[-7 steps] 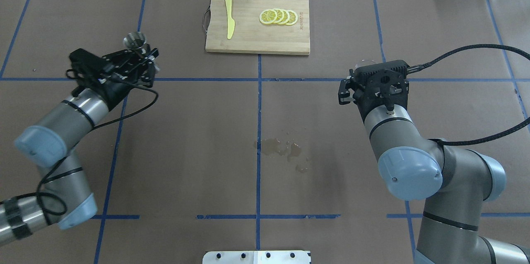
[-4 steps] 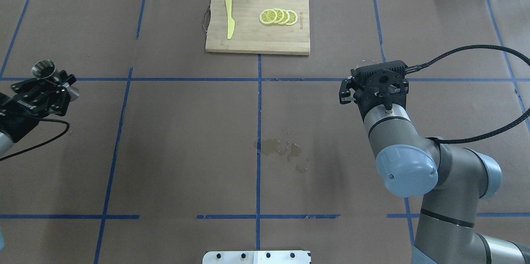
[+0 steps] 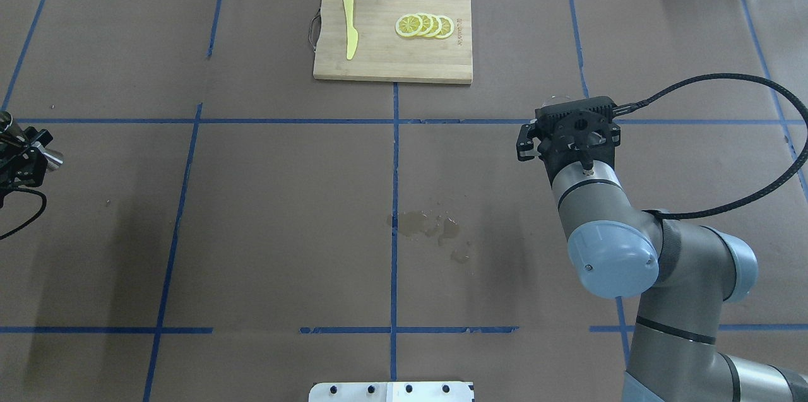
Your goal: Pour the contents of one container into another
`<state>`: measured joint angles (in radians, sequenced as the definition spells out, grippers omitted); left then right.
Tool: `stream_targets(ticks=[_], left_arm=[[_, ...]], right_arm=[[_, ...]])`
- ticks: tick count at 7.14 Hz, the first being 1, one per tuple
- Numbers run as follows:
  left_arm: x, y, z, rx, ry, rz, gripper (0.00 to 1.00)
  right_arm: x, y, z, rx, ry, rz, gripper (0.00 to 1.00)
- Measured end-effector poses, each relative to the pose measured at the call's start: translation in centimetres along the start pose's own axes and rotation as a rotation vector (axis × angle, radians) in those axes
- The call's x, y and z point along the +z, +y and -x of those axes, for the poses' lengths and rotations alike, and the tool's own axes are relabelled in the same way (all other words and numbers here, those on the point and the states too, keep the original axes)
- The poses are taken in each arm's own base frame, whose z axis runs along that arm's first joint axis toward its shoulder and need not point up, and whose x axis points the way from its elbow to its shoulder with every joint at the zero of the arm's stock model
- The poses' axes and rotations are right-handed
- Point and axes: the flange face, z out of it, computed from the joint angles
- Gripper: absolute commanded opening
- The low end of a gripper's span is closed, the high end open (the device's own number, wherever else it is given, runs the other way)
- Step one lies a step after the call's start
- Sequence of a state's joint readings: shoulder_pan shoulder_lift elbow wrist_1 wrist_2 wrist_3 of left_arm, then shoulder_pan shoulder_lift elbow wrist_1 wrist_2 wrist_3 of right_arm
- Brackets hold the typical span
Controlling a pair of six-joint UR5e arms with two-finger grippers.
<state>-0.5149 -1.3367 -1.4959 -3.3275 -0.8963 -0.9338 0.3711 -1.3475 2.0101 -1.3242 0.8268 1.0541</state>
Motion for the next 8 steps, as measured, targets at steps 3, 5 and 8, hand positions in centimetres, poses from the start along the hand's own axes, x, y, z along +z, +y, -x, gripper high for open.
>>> stream_targets(ticks=[3,5,8], left_arm=[[0.5,2.9,-1.8,-0.064,-0.035,-0.047,0.00],[0.7,4.5,-3.4,-0.009,-0.033,-0.035,0.00],[0.6,7.2,-4.5,0.045,-0.030,0.016,0.00]], right_arm=[[0.4,0.5,0.1,0.002,0.005,0.006,0.00],[0.9,1.2,0.2,-0.005,0.014,0.013,0.00],[1.1,1.5,0.2,-0.004,0.018,0.017,0.00]])
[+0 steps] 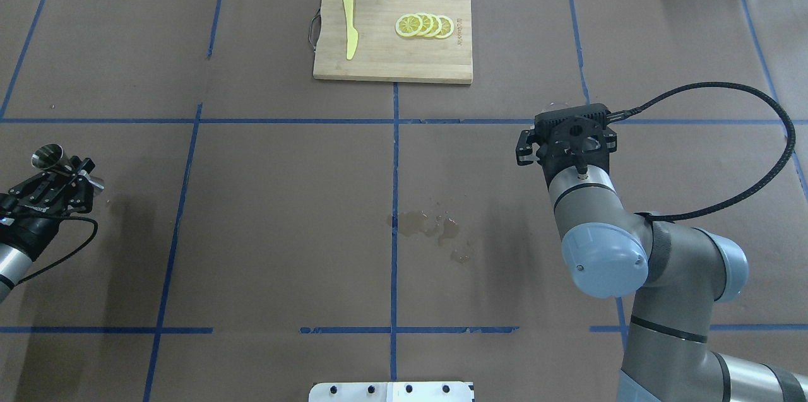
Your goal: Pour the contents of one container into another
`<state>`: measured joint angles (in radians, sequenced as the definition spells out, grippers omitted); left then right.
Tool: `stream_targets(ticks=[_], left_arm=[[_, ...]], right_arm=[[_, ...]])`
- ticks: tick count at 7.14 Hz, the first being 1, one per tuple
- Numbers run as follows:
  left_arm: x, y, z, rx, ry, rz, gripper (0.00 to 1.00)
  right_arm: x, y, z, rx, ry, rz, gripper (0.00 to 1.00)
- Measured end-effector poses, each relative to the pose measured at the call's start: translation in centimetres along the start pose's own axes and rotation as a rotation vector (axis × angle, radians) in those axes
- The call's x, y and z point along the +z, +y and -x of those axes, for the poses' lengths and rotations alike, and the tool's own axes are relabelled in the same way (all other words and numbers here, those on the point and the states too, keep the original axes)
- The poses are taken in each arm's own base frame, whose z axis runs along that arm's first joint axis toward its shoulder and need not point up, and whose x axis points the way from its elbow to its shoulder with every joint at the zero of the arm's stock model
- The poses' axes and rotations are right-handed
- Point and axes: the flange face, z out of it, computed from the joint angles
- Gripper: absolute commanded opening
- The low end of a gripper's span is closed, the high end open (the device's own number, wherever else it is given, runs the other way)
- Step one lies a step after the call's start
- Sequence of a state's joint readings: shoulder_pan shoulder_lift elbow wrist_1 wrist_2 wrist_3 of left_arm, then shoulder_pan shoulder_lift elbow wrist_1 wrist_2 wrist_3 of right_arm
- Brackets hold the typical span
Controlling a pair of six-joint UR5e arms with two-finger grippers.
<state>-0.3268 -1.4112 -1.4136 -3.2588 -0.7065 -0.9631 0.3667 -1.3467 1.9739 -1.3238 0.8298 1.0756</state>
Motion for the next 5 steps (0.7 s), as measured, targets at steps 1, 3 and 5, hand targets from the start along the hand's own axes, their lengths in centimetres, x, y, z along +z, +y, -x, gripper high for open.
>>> stream_targets(ticks=[1,3,5], left_arm=[[-0.1,1.0,-0.1,0.010,0.004,0.015,0.00],[-0.2,2.0,-0.5,0.015,0.014,0.032,0.00],[-0.3,2.3,-0.9,0.011,0.023,0.038,0.07]], right_arm=[[0.0,0.0,0.0,0.001,0.000,0.000,0.00],[-0.1,-0.1,0.0,0.004,-0.002,-0.001,0.00],[-0.2,-0.2,0.0,0.005,-0.004,-0.002,0.00]])
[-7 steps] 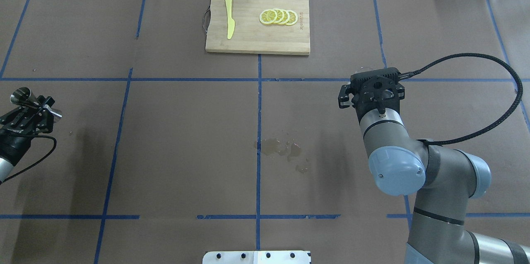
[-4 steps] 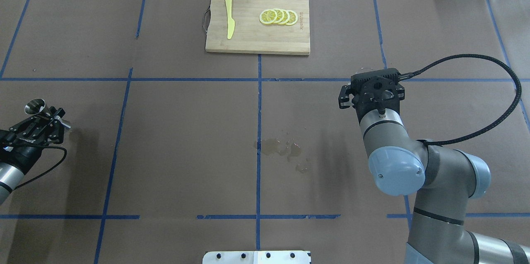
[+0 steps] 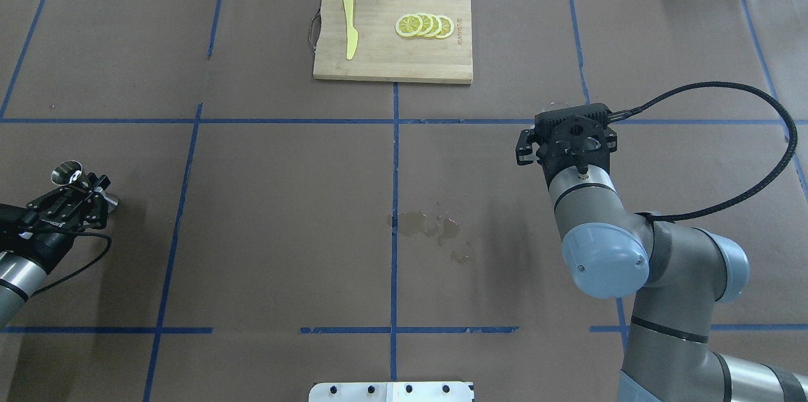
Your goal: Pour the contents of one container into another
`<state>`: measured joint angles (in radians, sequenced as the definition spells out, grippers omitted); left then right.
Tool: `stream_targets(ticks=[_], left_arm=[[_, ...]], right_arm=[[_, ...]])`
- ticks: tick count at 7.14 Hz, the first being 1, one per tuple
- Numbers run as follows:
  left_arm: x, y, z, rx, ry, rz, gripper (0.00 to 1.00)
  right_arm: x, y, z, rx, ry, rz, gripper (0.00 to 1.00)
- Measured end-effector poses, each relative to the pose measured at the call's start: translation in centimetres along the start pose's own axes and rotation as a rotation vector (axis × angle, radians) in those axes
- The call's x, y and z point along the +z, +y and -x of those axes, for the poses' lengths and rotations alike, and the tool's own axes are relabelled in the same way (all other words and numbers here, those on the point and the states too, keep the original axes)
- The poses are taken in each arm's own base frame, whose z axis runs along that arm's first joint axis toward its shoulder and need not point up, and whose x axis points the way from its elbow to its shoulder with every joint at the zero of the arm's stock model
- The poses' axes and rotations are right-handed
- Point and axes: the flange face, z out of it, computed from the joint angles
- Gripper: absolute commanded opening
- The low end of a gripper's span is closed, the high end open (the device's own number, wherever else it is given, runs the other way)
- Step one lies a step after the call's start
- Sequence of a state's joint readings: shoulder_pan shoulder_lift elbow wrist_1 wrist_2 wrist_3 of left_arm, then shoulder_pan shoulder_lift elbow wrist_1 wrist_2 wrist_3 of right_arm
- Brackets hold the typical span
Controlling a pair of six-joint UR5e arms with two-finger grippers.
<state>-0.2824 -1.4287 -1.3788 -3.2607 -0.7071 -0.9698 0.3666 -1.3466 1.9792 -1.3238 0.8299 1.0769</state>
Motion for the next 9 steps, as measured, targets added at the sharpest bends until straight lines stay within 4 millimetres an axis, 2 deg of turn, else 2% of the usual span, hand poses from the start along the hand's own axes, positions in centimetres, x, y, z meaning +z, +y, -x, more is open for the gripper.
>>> stream_targets(ticks=[1,3,4,5,9], left_arm=[[0.0,0.1,-0.1,-0.002,0.003,0.001,0.16],[-0.1,0.2,-0.4,-0.008,0.010,0.003,0.28],[0.0,0.3,-0.6,-0.010,0.012,0.002,0.44],[0.0,0.3,-0.7,-0.011,0.014,0.003,0.99],[-0.1,0.4,-1.2,-0.016,0.022,0.004,1.00]], right_arm=[[0.0,-0.1,0.0,0.001,-0.001,-0.001,0.00],[0.0,-0.1,0.0,0.002,-0.002,-0.001,0.00],[0.0,0.0,0.0,0.001,-0.001,-0.001,0.00],[0.0,0.0,0.0,0.001,-0.001,0.000,0.00],[-0.1,-0.2,0.2,0.004,-0.004,-0.002,0.00]])
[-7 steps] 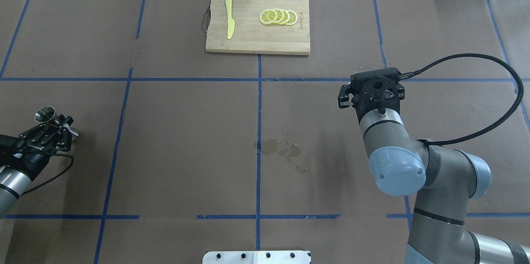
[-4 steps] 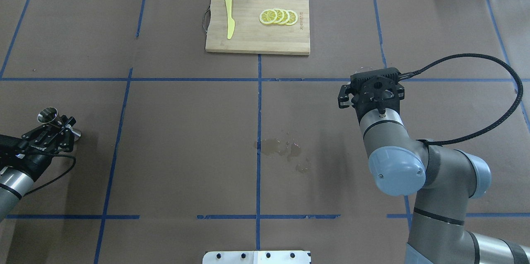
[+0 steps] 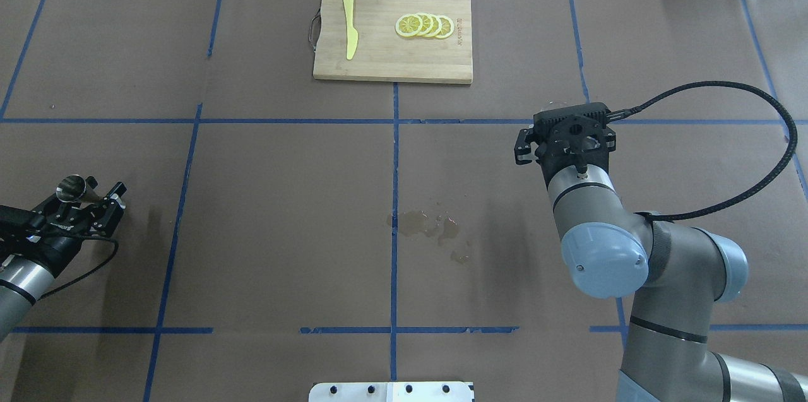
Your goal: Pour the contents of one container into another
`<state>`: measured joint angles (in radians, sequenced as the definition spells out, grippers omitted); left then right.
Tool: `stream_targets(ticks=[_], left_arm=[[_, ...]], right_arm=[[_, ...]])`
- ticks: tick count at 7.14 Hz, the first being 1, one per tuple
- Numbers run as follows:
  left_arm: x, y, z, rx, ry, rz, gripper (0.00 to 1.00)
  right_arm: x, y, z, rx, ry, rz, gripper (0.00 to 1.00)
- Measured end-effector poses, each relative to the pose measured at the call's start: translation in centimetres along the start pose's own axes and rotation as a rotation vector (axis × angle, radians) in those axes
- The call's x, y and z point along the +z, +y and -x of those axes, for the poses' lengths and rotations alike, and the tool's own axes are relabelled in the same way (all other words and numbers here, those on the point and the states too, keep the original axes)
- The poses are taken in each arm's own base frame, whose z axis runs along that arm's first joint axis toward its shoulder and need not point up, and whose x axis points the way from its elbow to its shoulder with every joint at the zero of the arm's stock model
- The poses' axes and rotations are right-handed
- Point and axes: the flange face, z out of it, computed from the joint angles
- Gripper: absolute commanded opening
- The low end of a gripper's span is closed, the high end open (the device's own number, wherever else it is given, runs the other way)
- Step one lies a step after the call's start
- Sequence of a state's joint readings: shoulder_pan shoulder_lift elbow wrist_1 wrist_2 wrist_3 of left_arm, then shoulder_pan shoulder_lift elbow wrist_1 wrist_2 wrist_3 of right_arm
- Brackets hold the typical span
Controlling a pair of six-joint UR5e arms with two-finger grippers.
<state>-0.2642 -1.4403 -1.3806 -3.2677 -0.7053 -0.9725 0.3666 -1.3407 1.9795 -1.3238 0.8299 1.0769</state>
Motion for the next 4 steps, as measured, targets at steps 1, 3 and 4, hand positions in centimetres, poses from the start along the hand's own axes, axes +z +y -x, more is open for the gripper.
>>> stream_targets(ticks=[1,3,4], left_arm=[[-0.1,0.1,-0.1,-0.001,0.004,0.002,1.00],[-0.8,0.3,0.1,-0.004,0.017,0.011,1.00],[-2.0,0.3,1.4,-0.009,0.033,0.017,1.00]], right_arm=[[0.0,-0.1,0.1,0.001,-0.001,-0.001,0.00],[-0.1,-0.1,0.2,0.002,-0.003,-0.001,0.00],[-0.1,-0.1,0.2,0.003,-0.003,-0.001,0.00]])
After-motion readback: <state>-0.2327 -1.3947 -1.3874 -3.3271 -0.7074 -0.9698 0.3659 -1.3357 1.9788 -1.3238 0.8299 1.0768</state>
